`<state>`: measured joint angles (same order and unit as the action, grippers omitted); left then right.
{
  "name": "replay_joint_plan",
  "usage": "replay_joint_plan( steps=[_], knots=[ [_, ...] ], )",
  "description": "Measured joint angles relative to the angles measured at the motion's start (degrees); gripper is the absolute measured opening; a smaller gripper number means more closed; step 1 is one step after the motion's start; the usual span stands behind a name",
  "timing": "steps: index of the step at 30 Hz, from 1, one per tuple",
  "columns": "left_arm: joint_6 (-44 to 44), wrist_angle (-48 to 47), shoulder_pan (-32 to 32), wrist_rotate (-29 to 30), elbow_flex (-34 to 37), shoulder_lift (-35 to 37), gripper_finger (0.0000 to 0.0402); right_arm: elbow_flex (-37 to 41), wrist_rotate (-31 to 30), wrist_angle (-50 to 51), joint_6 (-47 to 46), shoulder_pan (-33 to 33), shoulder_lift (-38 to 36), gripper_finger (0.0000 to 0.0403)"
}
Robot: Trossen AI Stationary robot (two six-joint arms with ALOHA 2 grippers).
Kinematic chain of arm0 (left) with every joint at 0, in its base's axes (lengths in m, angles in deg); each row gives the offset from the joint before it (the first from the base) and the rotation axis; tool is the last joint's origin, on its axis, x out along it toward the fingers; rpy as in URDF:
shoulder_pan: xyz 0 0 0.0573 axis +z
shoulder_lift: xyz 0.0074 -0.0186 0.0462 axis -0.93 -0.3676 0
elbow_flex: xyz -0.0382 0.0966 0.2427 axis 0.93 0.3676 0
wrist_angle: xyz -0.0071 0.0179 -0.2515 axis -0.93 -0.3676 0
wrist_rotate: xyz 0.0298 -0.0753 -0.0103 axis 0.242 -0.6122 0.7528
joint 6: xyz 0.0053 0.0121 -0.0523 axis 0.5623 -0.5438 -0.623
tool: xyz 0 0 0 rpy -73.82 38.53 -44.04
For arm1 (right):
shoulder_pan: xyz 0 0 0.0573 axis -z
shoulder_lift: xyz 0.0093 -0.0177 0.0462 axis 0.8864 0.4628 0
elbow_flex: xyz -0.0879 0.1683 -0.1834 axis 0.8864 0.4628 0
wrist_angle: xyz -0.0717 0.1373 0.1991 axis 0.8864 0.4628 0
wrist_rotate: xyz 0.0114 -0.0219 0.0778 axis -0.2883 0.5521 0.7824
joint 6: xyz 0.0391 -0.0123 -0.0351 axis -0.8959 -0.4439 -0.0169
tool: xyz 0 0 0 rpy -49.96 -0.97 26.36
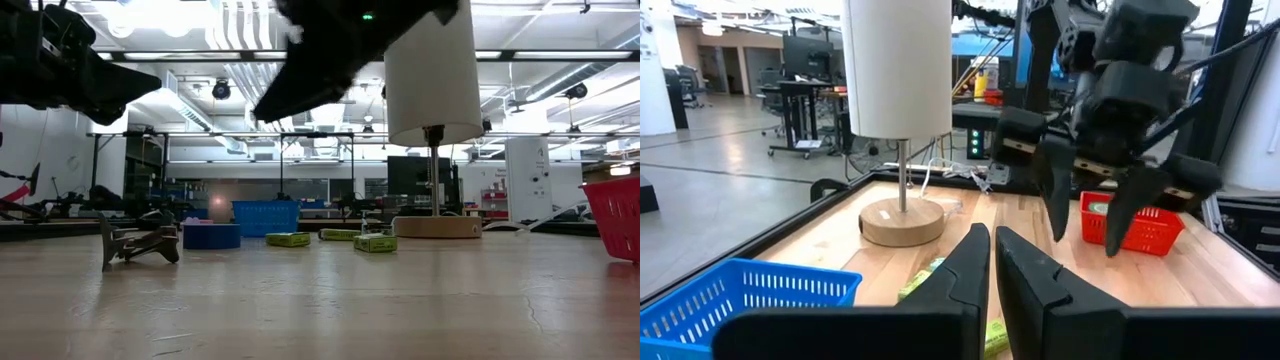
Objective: Pick and place Stapler, Stapler remover, tape
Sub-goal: Put the blue tape into the red bin
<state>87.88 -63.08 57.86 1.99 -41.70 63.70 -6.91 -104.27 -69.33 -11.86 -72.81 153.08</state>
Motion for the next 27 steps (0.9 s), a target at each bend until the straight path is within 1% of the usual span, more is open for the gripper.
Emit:
replay_joint_plan(
  steps=[3,9,14,18,21,24,27],
  knots=[
    [-0.01,0.02,-0.02,0.01,-0.02,-0.64,0.0026,-5.89,0.5,4.77,2.25,1.32,4.15,0.0199],
    [-0.02,0.09,-0.02,0.0,-0.02,-0.81,0.0026,-16.93,10.33,13.25,5.61,5.01,12.78,0.0195],
    [0.0,0.04,-0.02,0.02,-0.02,-0.9,0.0026,-24.27,11.74,18.1,8.6,6.54,18.82,0.0188],
    [0.0,0.02,-0.02,0.0,0.0,-1.01,0.0026,-28.56,15.22,20.68,10.38,7.39,22.47,0.0187],
    [0.0,0.02,-0.02,0.02,-0.02,-1.01,0.0026,-32.14,17.37,24.42,10.72,8.05,25.38,0.0187],
    [-0.01,0.02,-0.02,0.01,-0.02,-1.03,0.0026,-35.48,17.56,28.08,11.38,8.29,28.6,0.0182],
    [-0.01,0.01,-0.01,0.01,-0.02,-1.05,0.0026,-37.99,17.22,29.37,11.57,8.19,31.07,0.0175]
  ],
)
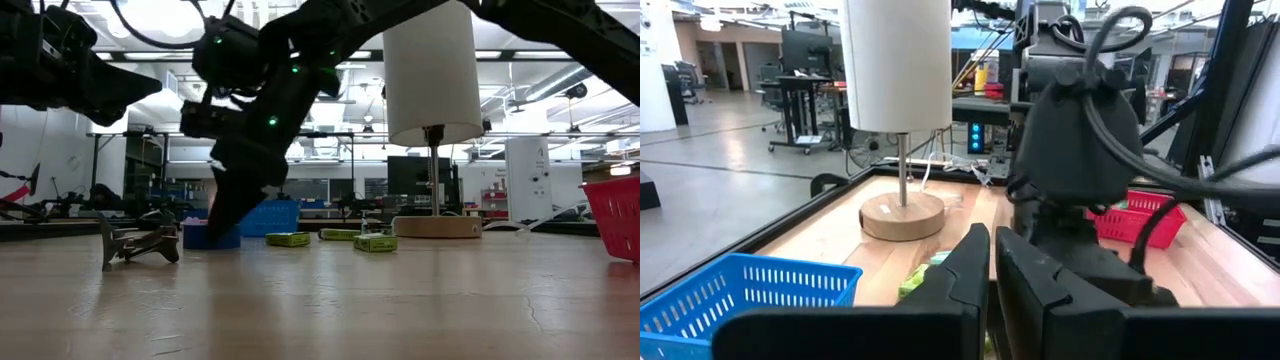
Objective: Pick and place Stapler, Stapler remover, tape
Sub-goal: Put the blue tape into the red bin
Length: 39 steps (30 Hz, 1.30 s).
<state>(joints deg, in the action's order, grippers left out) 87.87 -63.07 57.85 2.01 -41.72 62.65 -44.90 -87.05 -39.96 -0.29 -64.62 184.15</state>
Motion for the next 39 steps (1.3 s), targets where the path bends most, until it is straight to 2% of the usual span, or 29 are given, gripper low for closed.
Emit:
replay_joint_plan(
  steps=[5,12,19,26,33,39],
  knots=[
    [0.01,-0.01,-0.01,0.01,0.0,0.0,0.0026,-1.69,-0.03,1.22,-0.46,0.02,1.36,0.0141],
    [-0.01,-0.01,-0.01,0.01,0.02,0.0,0.0026,-1.77,0.13,5.12,-0.75,0.14,0.66,0.0032],
    [0.01,-0.01,0.01,0.0,0.0,0.0,0.0026,-4.45,0.31,19.1,-4.86,-0.18,-1.12,0.0032],
    [0.0,-0.01,0.0,0.0,0.0,-0.01,0.0026,-1.86,0.02,29.81,-14.02,-3.26,-8.37,0.0033],
    [0.01,0.01,0.0,-0.01,0.0,-0.02,0.0026,7.72,-4.66,33.19,-26.52,-10.41,-19.84,0.0033],
    [0.0,0.0,0.01,0.0,0.01,-0.02,0.0026,20.14,-7.37,32.22,-46.24,-19.64,-32.95,0.0033]
  ],
)
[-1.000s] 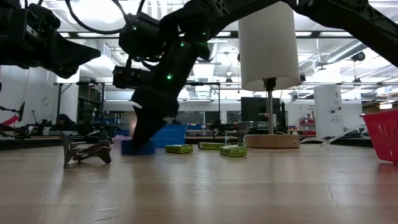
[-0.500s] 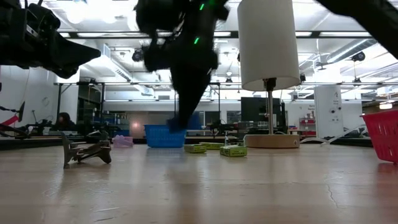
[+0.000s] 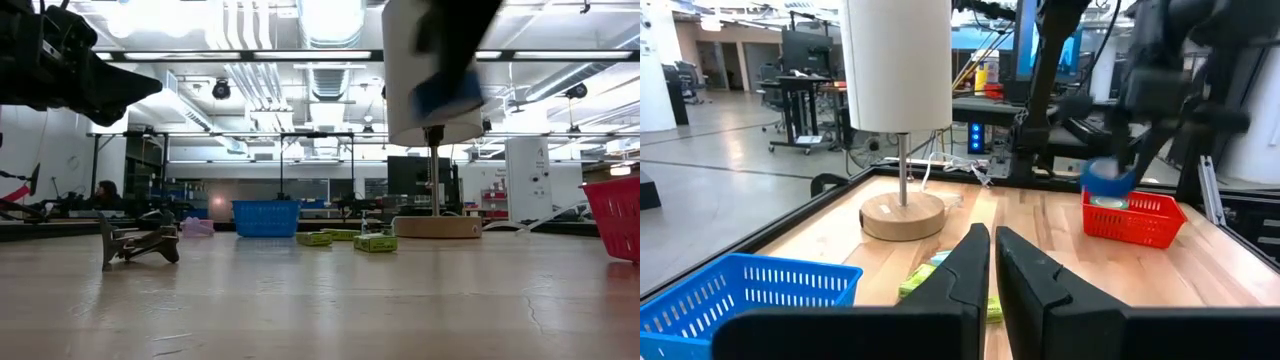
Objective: Pick and place Stapler, Stapler remover, tape
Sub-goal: Put the blue tape into the red bin
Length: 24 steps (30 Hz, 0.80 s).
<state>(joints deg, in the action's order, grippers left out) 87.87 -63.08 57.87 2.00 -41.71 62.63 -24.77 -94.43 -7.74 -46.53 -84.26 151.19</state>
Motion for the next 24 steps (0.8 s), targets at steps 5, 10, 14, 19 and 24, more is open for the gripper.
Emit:
replay_joint_plan(
  steps=[5,10,14,19,24],
  knots=[
    [0.0,-0.01,0.0,0.01,0.02,0.0,0.0026,9.61,-0.06,-6.35,-19.27,-9.12,-8.43,0.0034],
    [-0.01,-0.01,-0.02,-0.01,0.02,0.0,0.0026,18.82,-0.09,-14.03,-35.78,-17.24,-11.69,0.0034],
    [0.02,-0.01,0.0,-0.01,0.02,0.0,0.0026,23.83,0.43,-17.29,-44.8,-20.99,-11.71,0.0034],
    [0.0,0.02,-0.01,-0.01,0.01,-0.02,0.0026,27.1,-0.04,-19.04,-49.34,-22.35,-11.81,0.0034],
    [0.01,-0.01,-0.01,-0.01,-0.01,-0.02,0.0026,29.51,0.0,-19.63,-51.49,-22.28,-11.81,0.0034]
  ],
)
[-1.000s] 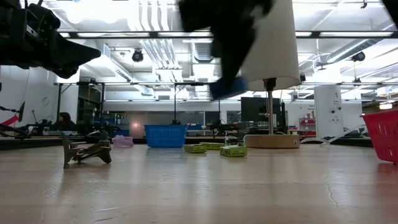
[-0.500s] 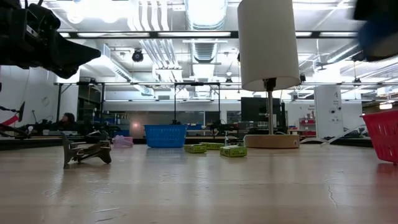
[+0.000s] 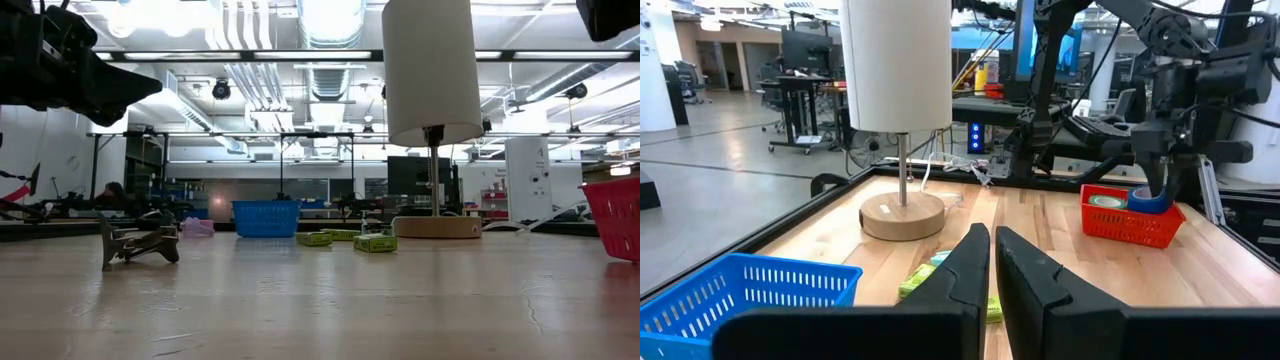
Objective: Pick and place Stapler, Stapler remover, tape
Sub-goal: Put the blue tape into the red bin
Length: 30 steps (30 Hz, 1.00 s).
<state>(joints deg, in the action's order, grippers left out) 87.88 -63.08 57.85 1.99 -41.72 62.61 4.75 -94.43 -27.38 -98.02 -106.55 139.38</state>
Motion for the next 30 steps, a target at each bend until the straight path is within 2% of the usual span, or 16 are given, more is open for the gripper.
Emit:
replay_joint_plan(
  steps=[9,16,30],
  knots=[
    [0.0,0.0,0.0,0.01,0.01,0.0,0.0026,3.72,0.16,-7.7,-0.08,-0.02,0.02,0.0038],
    [-0.02,0.0,-0.01,0.0,0.0,0.0,0.0026,5.45,-1.19,-8.61,-1.94,-0.42,0.02,0.0055],
    [0.0,0.0,0.0,0.01,0.01,0.0,0.0026,8.19,-2.24,-9.91,-3.57,-0.5,0.04,0.0058]
  ],
)
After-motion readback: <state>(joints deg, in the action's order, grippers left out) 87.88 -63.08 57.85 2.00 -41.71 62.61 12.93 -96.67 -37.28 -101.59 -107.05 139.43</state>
